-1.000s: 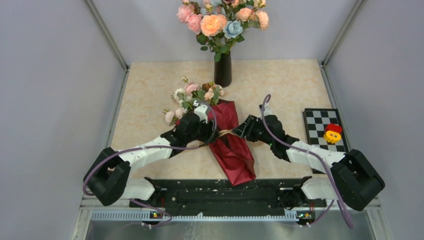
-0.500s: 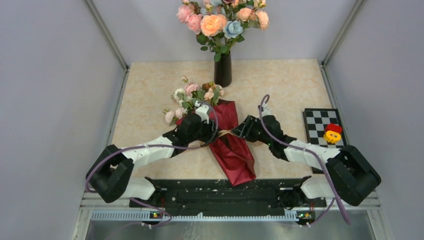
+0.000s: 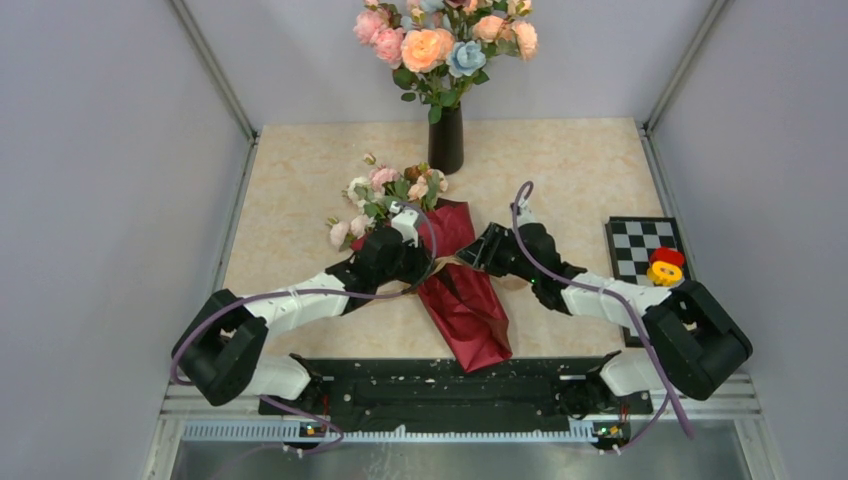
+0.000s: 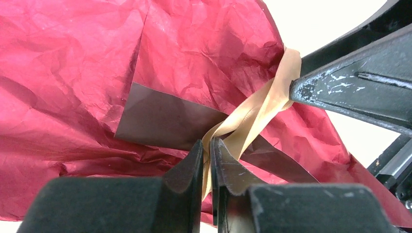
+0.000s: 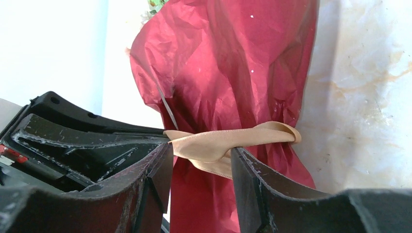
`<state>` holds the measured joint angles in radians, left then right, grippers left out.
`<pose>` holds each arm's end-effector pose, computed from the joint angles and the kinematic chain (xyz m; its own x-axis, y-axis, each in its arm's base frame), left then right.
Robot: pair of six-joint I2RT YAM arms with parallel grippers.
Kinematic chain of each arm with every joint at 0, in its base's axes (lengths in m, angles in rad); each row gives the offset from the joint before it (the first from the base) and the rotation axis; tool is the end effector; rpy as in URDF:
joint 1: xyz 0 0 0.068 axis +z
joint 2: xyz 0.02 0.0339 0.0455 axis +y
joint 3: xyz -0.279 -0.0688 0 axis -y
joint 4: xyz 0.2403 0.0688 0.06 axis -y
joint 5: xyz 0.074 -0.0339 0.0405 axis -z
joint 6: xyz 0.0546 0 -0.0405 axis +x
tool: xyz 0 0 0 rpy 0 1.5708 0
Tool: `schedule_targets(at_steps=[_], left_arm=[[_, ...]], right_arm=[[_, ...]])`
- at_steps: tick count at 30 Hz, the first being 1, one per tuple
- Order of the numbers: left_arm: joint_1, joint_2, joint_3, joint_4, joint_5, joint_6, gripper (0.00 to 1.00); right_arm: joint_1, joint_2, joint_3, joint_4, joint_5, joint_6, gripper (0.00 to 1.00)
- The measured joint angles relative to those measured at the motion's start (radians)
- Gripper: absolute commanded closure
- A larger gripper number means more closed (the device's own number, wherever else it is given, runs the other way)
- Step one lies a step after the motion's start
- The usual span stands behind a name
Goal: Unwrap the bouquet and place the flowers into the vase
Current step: Untie the ribbon from the wrapping paper.
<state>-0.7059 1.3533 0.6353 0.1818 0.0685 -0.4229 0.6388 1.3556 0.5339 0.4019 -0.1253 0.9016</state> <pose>0.2188 -0.1914 0.2074 -0.6385 0.0063 -0.7696 0.4715 0.7936 -0.3847 0.2248 0.1754 0.1987 -0.7388 0.4206 -0.5265 -0.1672 0.6425 0.7478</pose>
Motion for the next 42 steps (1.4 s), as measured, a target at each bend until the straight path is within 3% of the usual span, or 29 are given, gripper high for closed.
schedule_targets(at_steps=[4,8,15,18,29,42], left_arm=[[0.0,0.0,0.0,0.001,-0.001,0.001,1.0],[0.0,0.0,0.0,0.002,-0.002,-0.002,1.0],[0.0,-0.016,-0.002,-0.001,-0.064,-0.021,1.0],[0.0,-0.032,-0.004,-0.009,-0.122,-0.034,1.0],[0.0,-0.118,-0.058,-0.04,-0.269,-0.128,1.0],[0.046,-0.303,-0.147,-0.191,-0.318,-0.289,1.0]], right_arm=[[0.0,0.017,0.013,0.018,-0.001,0.0,0.52],[0.0,0.035,0.018,0.018,-0.001,0.0,0.54],[0.0,0.036,0.023,0.026,0.011,0.001,0.9],[0.0,0.026,0.023,0.025,0.032,0.0,1.0],[0.0,-0.057,-0.031,0.022,0.125,0.003,1.0],[-0.012,-0.177,-0.131,-0.008,0.232,0.037,1.0]])
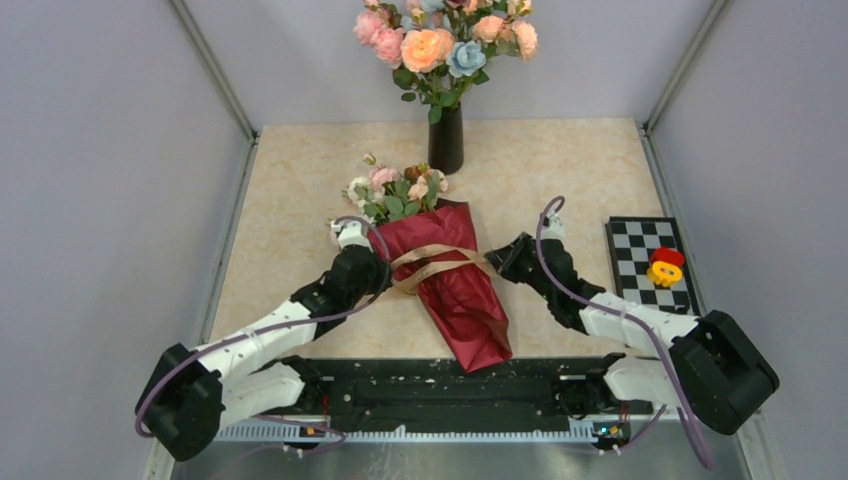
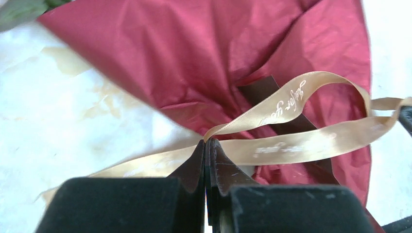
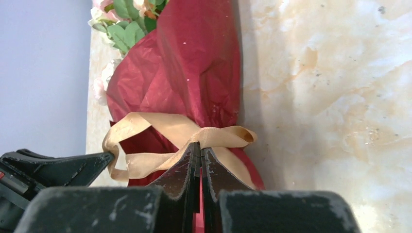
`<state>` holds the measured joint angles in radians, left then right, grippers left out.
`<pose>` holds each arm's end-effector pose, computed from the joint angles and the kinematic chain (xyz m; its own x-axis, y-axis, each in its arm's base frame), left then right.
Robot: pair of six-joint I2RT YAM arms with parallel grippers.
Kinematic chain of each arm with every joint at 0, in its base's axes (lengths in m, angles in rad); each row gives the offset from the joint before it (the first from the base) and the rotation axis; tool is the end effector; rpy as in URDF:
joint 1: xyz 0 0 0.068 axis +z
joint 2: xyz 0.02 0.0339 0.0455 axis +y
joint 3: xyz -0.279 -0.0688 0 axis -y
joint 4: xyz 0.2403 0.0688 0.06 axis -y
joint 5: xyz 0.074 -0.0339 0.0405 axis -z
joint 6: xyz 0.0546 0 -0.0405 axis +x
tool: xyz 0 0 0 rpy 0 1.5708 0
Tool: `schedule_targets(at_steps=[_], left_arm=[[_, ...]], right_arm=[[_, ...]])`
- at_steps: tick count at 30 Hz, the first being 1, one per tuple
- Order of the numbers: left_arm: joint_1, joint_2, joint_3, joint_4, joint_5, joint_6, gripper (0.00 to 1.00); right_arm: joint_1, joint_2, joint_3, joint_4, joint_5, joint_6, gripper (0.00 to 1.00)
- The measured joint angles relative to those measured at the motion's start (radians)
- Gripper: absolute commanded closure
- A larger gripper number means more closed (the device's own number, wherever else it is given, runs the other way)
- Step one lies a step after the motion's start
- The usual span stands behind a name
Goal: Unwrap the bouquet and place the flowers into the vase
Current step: Untie the ribbon from the wrapping paper.
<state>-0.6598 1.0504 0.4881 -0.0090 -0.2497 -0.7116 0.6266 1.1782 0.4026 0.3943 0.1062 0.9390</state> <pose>0.1847 -0.1262 0.2096 -0.6042 -0.3322 -0.7243 0.0464 0.8928 -0.4481 0.2026 0.1395 0.1981 -0.5843 0.5677 -0.5800 -0.0541 0.6859 0.7257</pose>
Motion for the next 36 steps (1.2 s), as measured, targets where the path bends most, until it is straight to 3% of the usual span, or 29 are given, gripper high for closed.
schedule_targets(at_steps=[9,24,32,36], left_arm=[[0.124,-0.113,-0.096,-0.113,0.052,-0.107,1.0],[0.206,-0.243,-0.161,-0.263,0.064,-0.19,1.0],[0.208,-0.256,-0.163,-0.265,0.08,-0.199,1.0],[0.208,-0.257,-0.163,-0.264,0.081,-0.191,1.0]], right_arm=[[-0.04,-0.001,-0.038,-0.031,0.028,-0.003,1.0],[-0.093,-0.001,-0.09,-0.042,0.047,-0.021,0.98],[-0.145,-0.023,-0.056,-0.12,0.017,-0.158,0.44],[-0.146,-0.087,0.009,-0.196,0.005,-0.274,0.33]])
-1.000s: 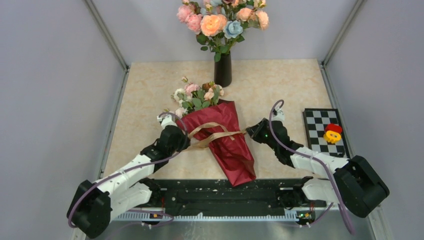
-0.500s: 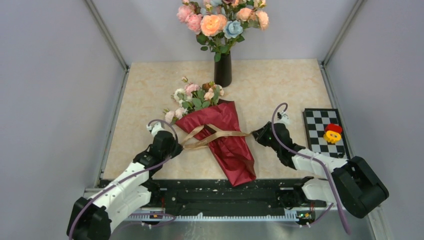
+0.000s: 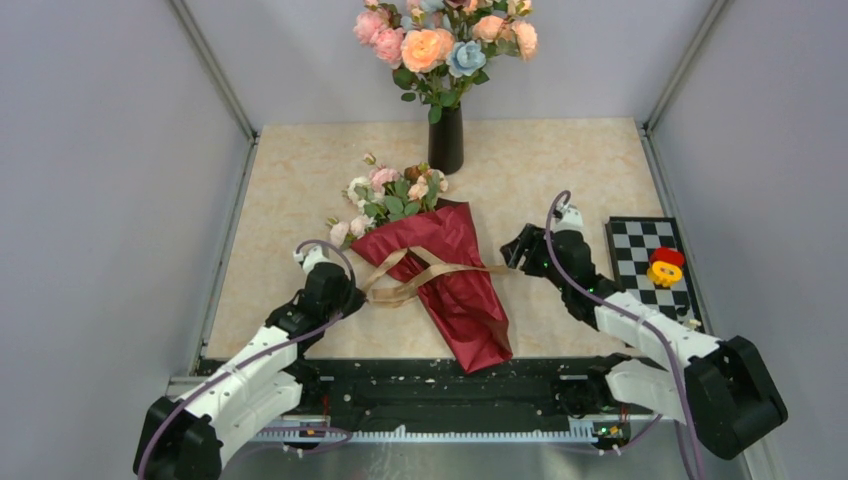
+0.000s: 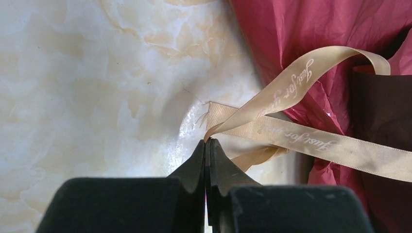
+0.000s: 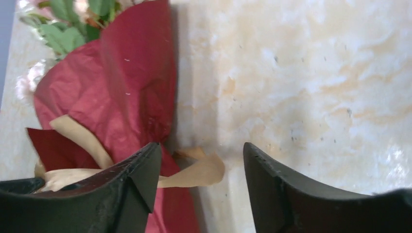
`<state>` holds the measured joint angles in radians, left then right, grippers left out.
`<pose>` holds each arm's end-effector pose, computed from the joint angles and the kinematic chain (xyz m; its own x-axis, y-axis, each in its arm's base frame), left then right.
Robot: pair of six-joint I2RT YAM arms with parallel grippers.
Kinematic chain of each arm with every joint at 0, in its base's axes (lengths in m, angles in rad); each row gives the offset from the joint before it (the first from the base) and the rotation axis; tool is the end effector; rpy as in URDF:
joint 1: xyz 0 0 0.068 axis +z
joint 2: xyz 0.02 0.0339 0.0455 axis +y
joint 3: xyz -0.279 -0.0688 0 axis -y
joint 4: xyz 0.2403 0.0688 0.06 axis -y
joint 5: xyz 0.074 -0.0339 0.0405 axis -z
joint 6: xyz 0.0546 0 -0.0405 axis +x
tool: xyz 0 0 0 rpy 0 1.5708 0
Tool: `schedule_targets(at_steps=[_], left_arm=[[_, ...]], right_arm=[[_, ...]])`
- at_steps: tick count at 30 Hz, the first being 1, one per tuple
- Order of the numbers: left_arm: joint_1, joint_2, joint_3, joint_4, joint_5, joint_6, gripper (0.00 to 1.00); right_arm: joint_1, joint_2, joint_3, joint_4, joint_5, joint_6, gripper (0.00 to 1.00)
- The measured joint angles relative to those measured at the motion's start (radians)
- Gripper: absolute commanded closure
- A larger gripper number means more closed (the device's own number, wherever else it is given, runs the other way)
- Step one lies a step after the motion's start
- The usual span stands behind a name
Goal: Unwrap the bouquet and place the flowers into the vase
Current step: Untie the ribbon from the wrapping paper.
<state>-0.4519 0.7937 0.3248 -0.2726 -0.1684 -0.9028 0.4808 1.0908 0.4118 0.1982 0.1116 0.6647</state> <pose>0.1480 -0.0617 0.1710 -0.6270 -0.5560 -0.5457 -0.2792 0.8143 -0.5088 0.2064 0.1008 0.1974 -0.5523 0.4033 -0.7296 -0.0399 0.8614 0.5063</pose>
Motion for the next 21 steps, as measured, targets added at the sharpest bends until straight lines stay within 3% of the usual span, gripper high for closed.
schedule_targets(at_steps=[11,21], left_arm=[[0.0,0.01,0.0,0.002,0.011,0.016,1.0],[0.001,0.021,0.0,0.002,0.023,0.016,1.0]], right_arm=[[0.013,-0.04,0.174,-0.074,-0.291,-0.286,0.22],[0.242,0.139,0.394,-0.162,-0.368,-0.519,0.2]])
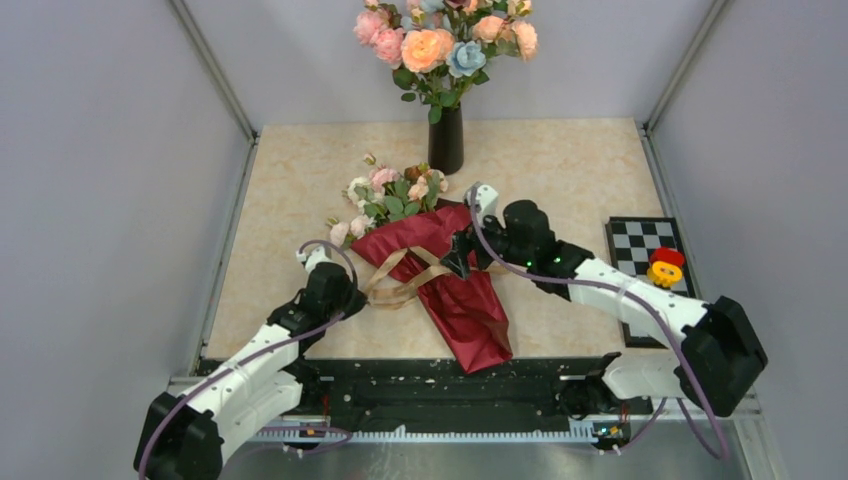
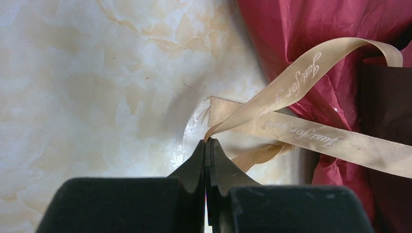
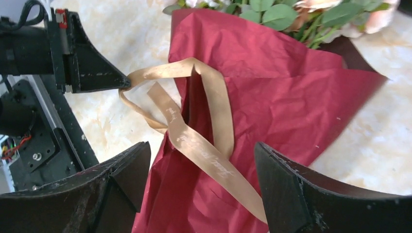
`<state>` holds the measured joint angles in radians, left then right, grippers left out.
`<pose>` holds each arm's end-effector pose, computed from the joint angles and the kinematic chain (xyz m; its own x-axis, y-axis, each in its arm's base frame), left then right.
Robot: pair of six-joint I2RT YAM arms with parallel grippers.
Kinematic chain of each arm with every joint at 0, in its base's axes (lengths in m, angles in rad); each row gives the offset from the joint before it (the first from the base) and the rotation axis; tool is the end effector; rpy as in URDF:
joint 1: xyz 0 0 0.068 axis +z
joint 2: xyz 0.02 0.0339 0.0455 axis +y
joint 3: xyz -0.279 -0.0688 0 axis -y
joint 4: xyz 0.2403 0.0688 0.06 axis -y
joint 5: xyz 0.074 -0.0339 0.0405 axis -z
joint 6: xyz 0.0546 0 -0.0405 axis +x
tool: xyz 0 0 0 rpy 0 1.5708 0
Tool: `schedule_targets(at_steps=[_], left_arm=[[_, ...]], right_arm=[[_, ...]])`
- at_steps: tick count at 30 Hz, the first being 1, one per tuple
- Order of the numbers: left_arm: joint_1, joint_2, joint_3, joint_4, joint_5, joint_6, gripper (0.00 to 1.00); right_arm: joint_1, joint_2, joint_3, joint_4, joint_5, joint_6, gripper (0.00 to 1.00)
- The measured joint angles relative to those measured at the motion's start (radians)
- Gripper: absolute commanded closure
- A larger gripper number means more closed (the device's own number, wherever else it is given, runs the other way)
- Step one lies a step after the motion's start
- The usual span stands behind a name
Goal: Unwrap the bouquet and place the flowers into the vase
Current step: Untie the ribbon from the wrapping paper.
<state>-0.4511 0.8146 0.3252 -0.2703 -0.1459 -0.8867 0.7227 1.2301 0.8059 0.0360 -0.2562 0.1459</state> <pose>0.1490 -0.0633 0.1683 -0.6525 -0.5359 -0.5358 -0.2677 0.8244 -0.4986 0.2067 0.2008 0.2842 -0.3995 -0.1648 -0.9018 -0.7658 0.6007 0.2295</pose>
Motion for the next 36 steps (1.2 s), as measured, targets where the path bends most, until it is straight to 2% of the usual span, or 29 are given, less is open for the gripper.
schedule_targets(at_steps=[14,19,23,27,31,36], left_arm=[[0.0,0.032,0.002,0.001,0.0,0.018,1.0],[0.0,0.04,0.006,0.002,0.0,0.022,1.0],[0.0,0.041,0.006,0.002,0.0,0.022,1.0],[0.0,0.037,0.006,0.002,0.0,0.022,1.0],[0.001,0.027,0.006,0.002,-0.001,0.023,1.0],[0.002,0.024,0.006,0.001,-0.001,0.022,1.0]], right_arm=[[0.149,0.266,0.121,-0.083,0.132,-0.085,0.22],[0.172,0.296,0.134,-0.09,0.154,-0.096,0.27],[0.18,0.299,0.135,-0.1,0.169,-0.102,0.37],[0.18,0.299,0.142,-0.113,0.183,-0.102,0.39],[0.18,0.299,0.142,-0.113,0.185,-0.1,0.46],[0.18,0.295,0.142,-0.119,0.185,-0.092,0.51]])
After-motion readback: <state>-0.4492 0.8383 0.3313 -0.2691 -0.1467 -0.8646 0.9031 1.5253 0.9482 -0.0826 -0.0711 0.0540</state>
